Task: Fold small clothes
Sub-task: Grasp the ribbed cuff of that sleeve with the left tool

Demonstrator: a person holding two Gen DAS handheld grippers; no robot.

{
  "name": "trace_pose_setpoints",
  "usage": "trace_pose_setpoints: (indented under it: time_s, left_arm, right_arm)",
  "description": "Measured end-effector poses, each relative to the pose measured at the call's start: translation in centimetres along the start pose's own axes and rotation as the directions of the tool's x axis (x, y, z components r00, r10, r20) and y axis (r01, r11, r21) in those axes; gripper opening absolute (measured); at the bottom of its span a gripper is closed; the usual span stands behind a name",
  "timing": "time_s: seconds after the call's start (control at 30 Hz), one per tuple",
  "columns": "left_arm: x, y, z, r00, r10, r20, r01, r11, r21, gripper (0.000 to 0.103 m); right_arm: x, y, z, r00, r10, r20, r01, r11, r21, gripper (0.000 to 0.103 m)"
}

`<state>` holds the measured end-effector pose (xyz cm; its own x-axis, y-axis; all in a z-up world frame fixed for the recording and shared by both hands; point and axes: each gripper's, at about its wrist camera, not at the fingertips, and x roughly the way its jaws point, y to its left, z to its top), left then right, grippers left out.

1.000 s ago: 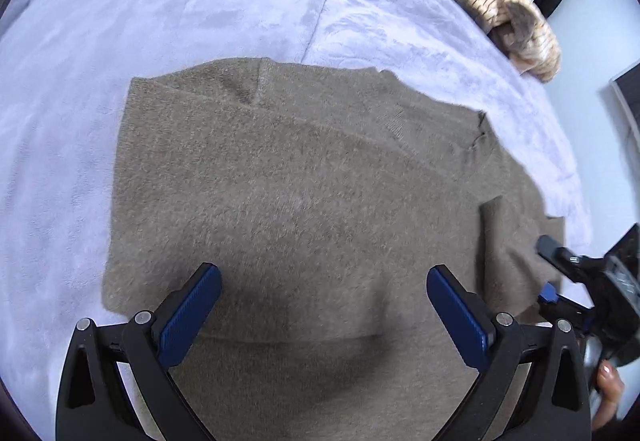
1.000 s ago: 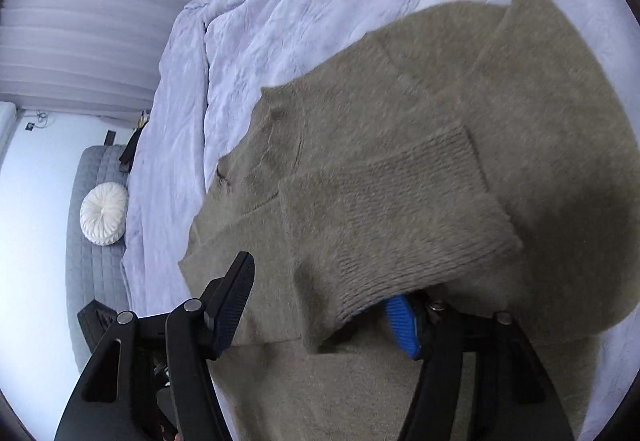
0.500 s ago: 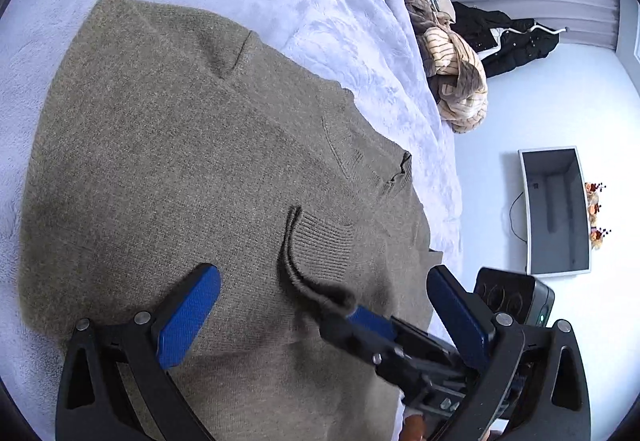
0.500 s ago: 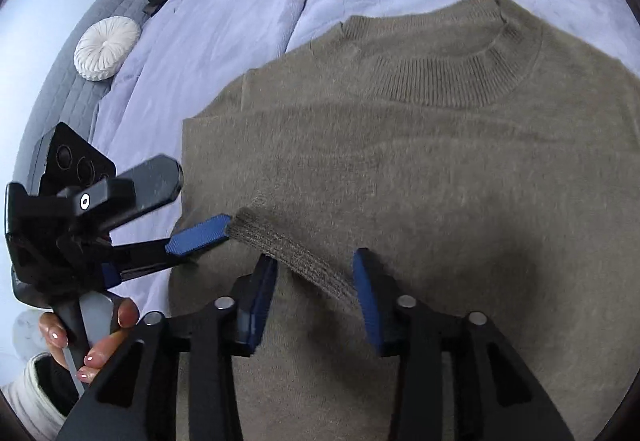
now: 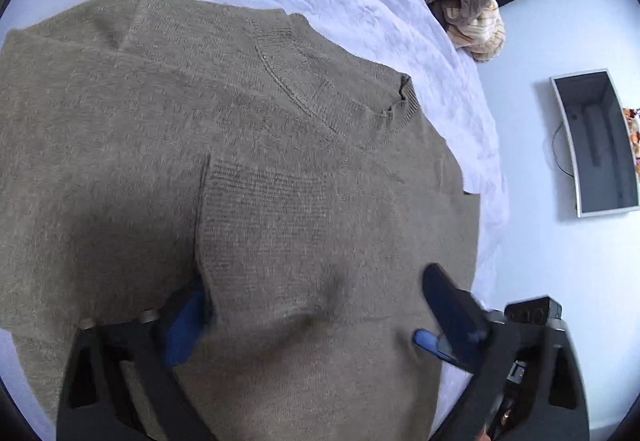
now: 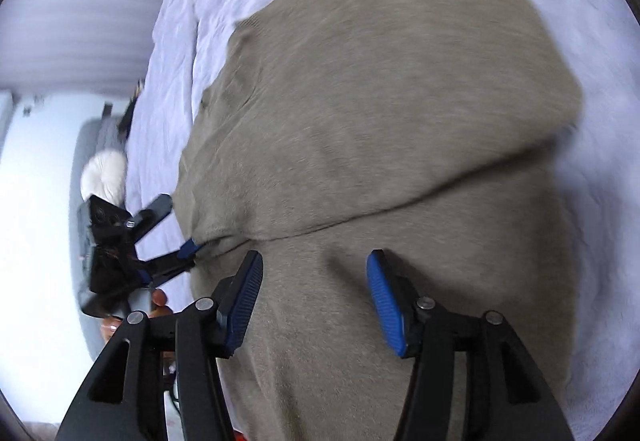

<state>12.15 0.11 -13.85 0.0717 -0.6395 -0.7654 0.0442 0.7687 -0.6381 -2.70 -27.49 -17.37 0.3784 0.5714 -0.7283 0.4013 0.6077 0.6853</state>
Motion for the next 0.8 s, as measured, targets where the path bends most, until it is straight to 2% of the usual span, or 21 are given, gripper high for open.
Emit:
trace_pose_setpoints:
  time_s: [0.03, 0.07, 0.1, 0.23, 0.33, 0.4, 0.47, 0.5, 0.53, 0.6, 0.73, 0.8]
  left_arm:
    - [0.2, 0.0, 0.0, 1.000, -0.007, -0.003, 0.007, 1.000, -0.005, 0.038]
    - [0.4, -0.2, 0.3, 1.000, -0.015, -0.021, 0.015, 1.000, -0.012, 0.007]
    - [0.3, -0.3, 0.3, 1.000, -0.013, -0.018, 0.013, 1.000, -0.004, 0.007]
    - [-2.7, -3.3, 0.9, 0.996, -0.042, 0.076, 0.033, 0.993, 0.109, 0.007]
    - [-4.9, -4.0, 1.5, 0.990, -0.057, 0.125, 0.039, 0.989, 0.144, 0.007]
    - [-6.0, -3.7, 1.9, 0.987, -0.056, 0.149, 0.034, 0.988, 0.149, 0.007]
    - [-6.7, -2.8, 2.1, 0.985, -0.041, 0.165, 0.019, 0.990, 0.137, 0.007]
    - [-6.8, -2.3, 2.2, 0.986, -0.038, 0.165, 0.017, 0.992, 0.127, 0.007]
    - [-6.7, -1.5, 2.1, 0.986, -0.037, 0.163, 0.019, 0.994, 0.112, 0.007]
    - [-5.8, 0.3, 1.3, 0.990, -0.008, 0.139, -0.005, 0.996, 0.092, 0.007]
    - [-2.0, 3.3, -1.0, 0.994, 0.102, 0.049, -0.105, 0.993, 0.059, 0.007]
    - [-1.3, 4.4, -1.9, 0.993, 0.105, 0.045, -0.107, 0.993, 0.040, 0.007]
  right_arm:
    - [-0.3, -0.4, 0.0, 1.000, 0.014, 0.011, -0.015, 1.000, 0.022, 0.062]
    - [-0.5, -0.9, 0.0, 0.999, 0.031, 0.025, -0.033, 0.998, 0.044, 0.062]
    - [-0.6, -1.3, 0.1, 0.998, 0.049, 0.038, -0.052, 0.997, 0.063, 0.062]
    - [-1.2, -2.5, 0.8, 0.991, 0.085, 0.102, -0.096, 0.989, 0.109, 0.062]
    - [-2.1, -3.5, 2.0, 0.980, 0.065, 0.191, -0.095, 0.983, 0.157, 0.062]
    - [-3.4, -3.9, 2.9, 0.966, 0.016, 0.259, -0.066, 0.980, 0.186, 0.061]
    - [-5.1, -3.9, 3.6, 0.949, -0.015, 0.315, -0.044, 0.983, 0.180, 0.040]
    - [-6.0, -3.6, 3.9, 0.942, -0.031, 0.334, -0.024, 0.987, 0.160, 0.023]
    - [-6.9, -3.2, 4.2, 0.935, -0.061, 0.350, 0.013, 0.991, 0.135, 0.018]
    - [-7.9, -2.9, 4.5, 0.929, -0.113, 0.352, 0.084, 0.992, 0.098, 0.016]
    - [-6.6, -4.2, 4.7, 0.939, -0.190, 0.288, 0.170, 0.981, 0.093, 0.015]
    - [-6.1, -5.7, 4.0, 0.950, -0.172, 0.262, 0.147, 0.983, 0.113, 0.015]
